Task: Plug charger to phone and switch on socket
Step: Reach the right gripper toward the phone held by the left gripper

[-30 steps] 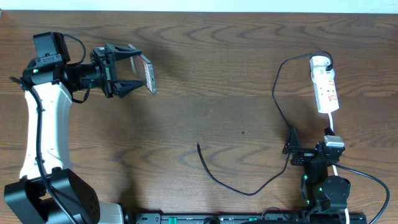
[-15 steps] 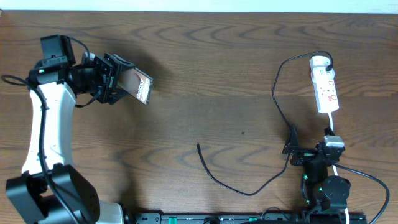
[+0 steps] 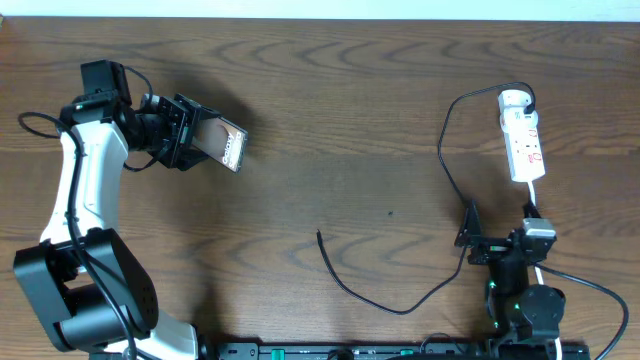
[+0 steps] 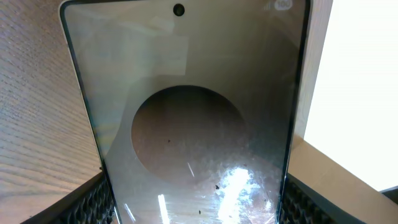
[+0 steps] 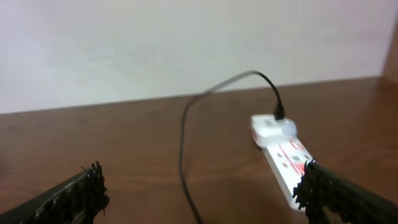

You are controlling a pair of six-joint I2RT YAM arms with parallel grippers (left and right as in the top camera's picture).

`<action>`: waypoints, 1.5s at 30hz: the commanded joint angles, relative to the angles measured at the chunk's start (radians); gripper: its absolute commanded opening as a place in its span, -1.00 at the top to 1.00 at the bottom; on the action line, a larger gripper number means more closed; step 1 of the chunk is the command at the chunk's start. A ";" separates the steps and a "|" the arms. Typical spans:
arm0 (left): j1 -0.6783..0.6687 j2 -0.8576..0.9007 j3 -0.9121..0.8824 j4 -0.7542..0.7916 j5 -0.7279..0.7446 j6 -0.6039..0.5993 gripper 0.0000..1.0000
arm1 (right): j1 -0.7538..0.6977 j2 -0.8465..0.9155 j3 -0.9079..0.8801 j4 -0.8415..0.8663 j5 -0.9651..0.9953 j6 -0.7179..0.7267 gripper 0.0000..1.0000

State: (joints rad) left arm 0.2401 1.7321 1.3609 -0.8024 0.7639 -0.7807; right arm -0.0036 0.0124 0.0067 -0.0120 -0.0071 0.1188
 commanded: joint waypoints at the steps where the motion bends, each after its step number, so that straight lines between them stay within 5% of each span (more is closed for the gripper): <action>1: -0.002 -0.011 -0.002 0.016 0.035 0.018 0.86 | -0.004 0.005 0.037 0.013 -0.098 0.044 -0.98; 9: -0.002 -0.011 -0.002 0.034 0.035 0.017 0.86 | -0.004 0.299 0.338 -0.038 -0.253 0.121 -0.98; 16: -0.002 -0.011 -0.002 0.038 0.035 -0.002 0.85 | 0.002 0.949 0.779 -0.085 -0.888 0.170 -0.98; 21: -0.002 -0.011 -0.002 0.038 0.035 -0.002 0.86 | 0.042 1.350 0.975 0.122 -1.404 0.207 -0.99; 23: -0.002 -0.011 -0.002 0.038 0.035 -0.002 0.85 | 0.057 1.476 1.019 0.245 -1.390 0.320 -0.98; 27: -0.002 -0.011 -0.002 0.038 0.034 -0.002 0.86 | 0.110 1.695 1.054 0.496 -1.215 0.821 -0.99; 31: -0.002 -0.011 -0.002 0.035 -0.002 -0.029 0.85 | 0.175 1.839 1.054 0.611 -1.124 1.036 -0.91; 37: -0.025 -0.011 -0.002 0.025 -0.111 -0.110 0.85 | 0.315 1.951 1.054 0.650 -1.030 1.086 -0.82; 43: -0.082 -0.011 -0.002 0.023 -0.199 -0.147 0.85 | 0.449 1.970 1.054 0.706 -0.960 1.024 -0.19; 45: -0.088 -0.011 -0.002 0.024 -0.213 -0.161 0.86 | 0.464 1.970 1.054 0.715 -0.951 1.023 -0.32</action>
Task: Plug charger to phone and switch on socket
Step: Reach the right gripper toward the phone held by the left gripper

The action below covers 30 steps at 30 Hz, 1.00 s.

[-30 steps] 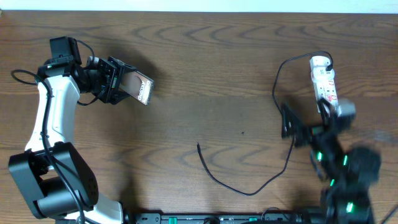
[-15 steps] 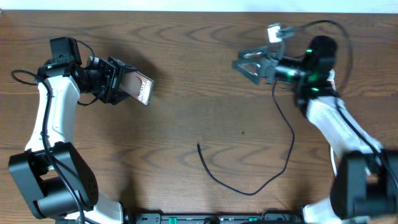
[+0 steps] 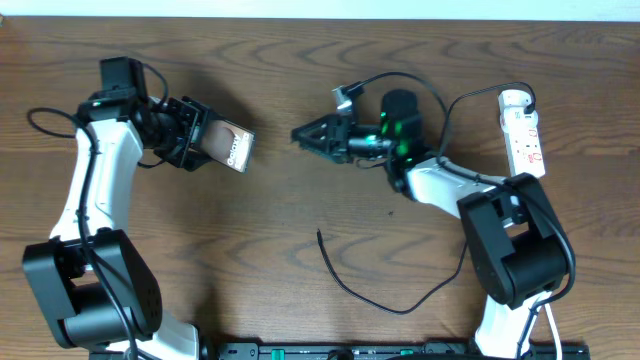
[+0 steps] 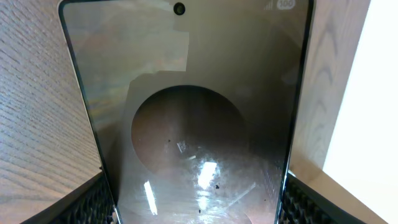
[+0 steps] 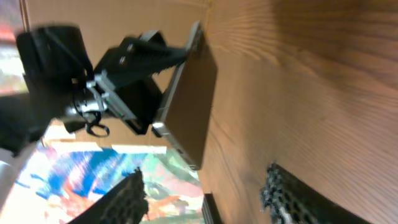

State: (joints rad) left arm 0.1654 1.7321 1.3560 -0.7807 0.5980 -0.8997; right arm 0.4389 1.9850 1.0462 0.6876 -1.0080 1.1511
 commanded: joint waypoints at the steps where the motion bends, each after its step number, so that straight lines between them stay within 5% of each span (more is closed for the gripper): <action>1: -0.014 -0.011 0.003 0.002 -0.052 -0.046 0.86 | 0.026 -0.003 0.014 0.019 0.051 -0.009 -0.33; 17: -0.097 -0.011 0.003 -0.030 -0.091 -0.265 0.86 | 0.085 -0.003 0.014 0.027 0.053 -0.283 -0.16; 30: -0.161 -0.011 0.003 -0.052 -0.095 -0.376 0.85 | 0.115 -0.003 0.014 0.019 0.060 -0.349 -0.03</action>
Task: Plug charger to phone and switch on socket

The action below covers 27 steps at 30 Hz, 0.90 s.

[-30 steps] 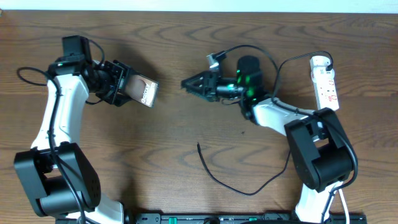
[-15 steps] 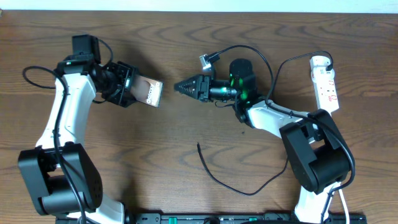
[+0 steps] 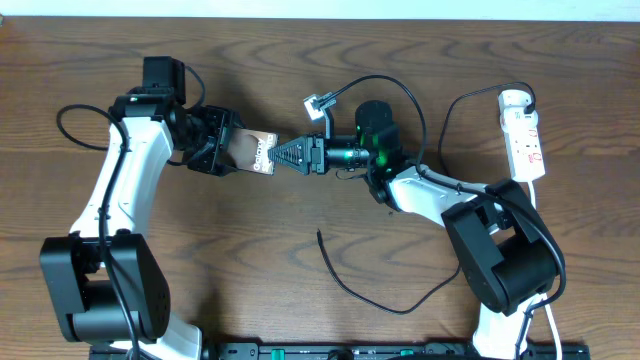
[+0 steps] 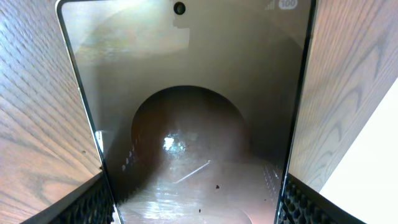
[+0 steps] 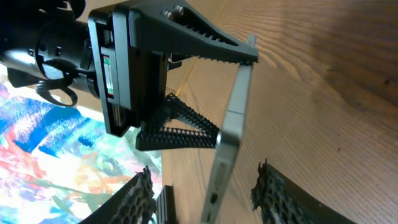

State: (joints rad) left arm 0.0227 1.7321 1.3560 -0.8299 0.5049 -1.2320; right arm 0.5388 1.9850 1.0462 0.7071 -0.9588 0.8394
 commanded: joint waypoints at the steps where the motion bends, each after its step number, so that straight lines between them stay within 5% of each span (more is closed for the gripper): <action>1: -0.026 -0.011 0.003 -0.003 -0.002 -0.047 0.86 | 0.018 -0.003 0.014 -0.001 0.014 -0.037 -0.02; 14: -0.103 -0.011 0.003 0.001 -0.102 -0.065 0.86 | 0.039 -0.003 0.014 -0.057 0.105 0.066 0.26; 27: -0.111 -0.011 0.003 0.005 -0.157 -0.135 0.86 | 0.046 -0.003 0.014 -0.098 0.157 0.088 0.31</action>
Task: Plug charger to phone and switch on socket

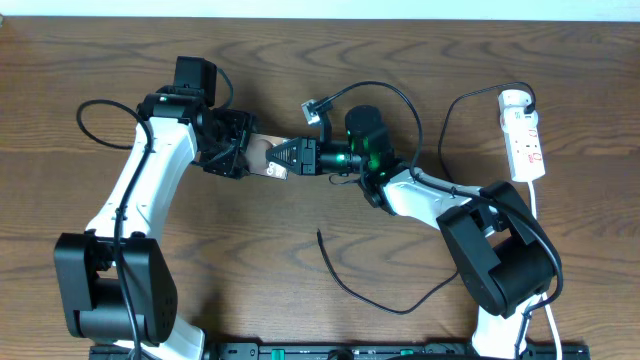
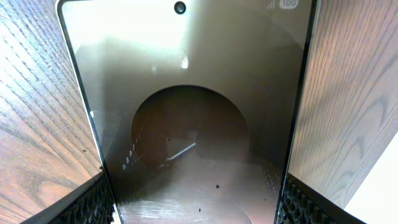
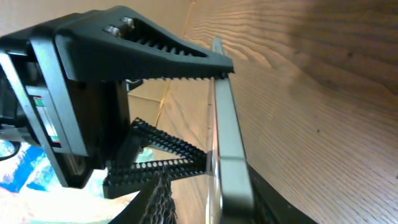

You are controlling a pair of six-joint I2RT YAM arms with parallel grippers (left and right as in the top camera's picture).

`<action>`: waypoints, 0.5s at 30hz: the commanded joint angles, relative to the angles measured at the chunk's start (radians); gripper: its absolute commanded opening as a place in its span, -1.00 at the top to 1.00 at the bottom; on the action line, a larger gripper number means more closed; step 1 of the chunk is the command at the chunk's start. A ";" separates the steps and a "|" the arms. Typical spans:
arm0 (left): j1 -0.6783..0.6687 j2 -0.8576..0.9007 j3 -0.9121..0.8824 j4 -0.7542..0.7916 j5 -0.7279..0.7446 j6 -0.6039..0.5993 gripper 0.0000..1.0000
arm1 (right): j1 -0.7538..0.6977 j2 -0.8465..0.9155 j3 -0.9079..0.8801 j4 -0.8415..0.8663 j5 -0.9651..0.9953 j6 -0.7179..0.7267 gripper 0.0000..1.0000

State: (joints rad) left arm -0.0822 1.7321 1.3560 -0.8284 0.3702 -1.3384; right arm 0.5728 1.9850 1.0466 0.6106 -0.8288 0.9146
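Note:
The phone (image 1: pixel 260 151) is held up off the table, its dark screen (image 2: pixel 186 93) filling the left wrist view. My left gripper (image 1: pixel 238 152) is shut on it, ribbed pads (image 2: pixel 99 200) on both long sides. My right gripper (image 1: pixel 282 158) is open and has the phone's free end (image 3: pixel 227 149) between its fingers (image 3: pixel 163 198); one finger lies against the phone, and a gap shows at the other. The black charger cable (image 1: pixel 372 300) lies on the table, its loose plug end (image 1: pixel 320 236) ungripped. The white socket strip (image 1: pixel 522 135) lies far right.
The dark wooden table (image 1: pixel 150 270) carries the cable's long loop, which runs from front centre up the right side to the strip. Both arms meet over the table's upper middle. My right arm's own wire (image 1: pixel 395 95) arches above it.
The left arm has carried the phone a little further right. The right gripper, then just short of the phone's end with fingers spread, now has that end between narrower-set fingers.
At first the left gripper held the phone at the far left and the right arm sat folded at the front right. Then the right arm was stretched to mid-table, open, facing the phone. Both came closer, and now the phone's end lies between the right fingers.

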 commanded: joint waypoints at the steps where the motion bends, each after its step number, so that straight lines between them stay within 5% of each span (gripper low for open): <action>1: -0.006 -0.011 0.003 0.003 -0.025 -0.029 0.86 | 0.014 -0.003 0.014 -0.002 0.030 0.013 0.30; 15: -0.058 -0.011 0.003 0.018 -0.024 -0.055 0.86 | 0.018 -0.003 0.014 -0.002 0.038 0.013 0.36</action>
State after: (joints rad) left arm -0.1272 1.7321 1.3560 -0.8165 0.3527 -1.3766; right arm 0.5838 1.9850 1.0466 0.6090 -0.7986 0.9176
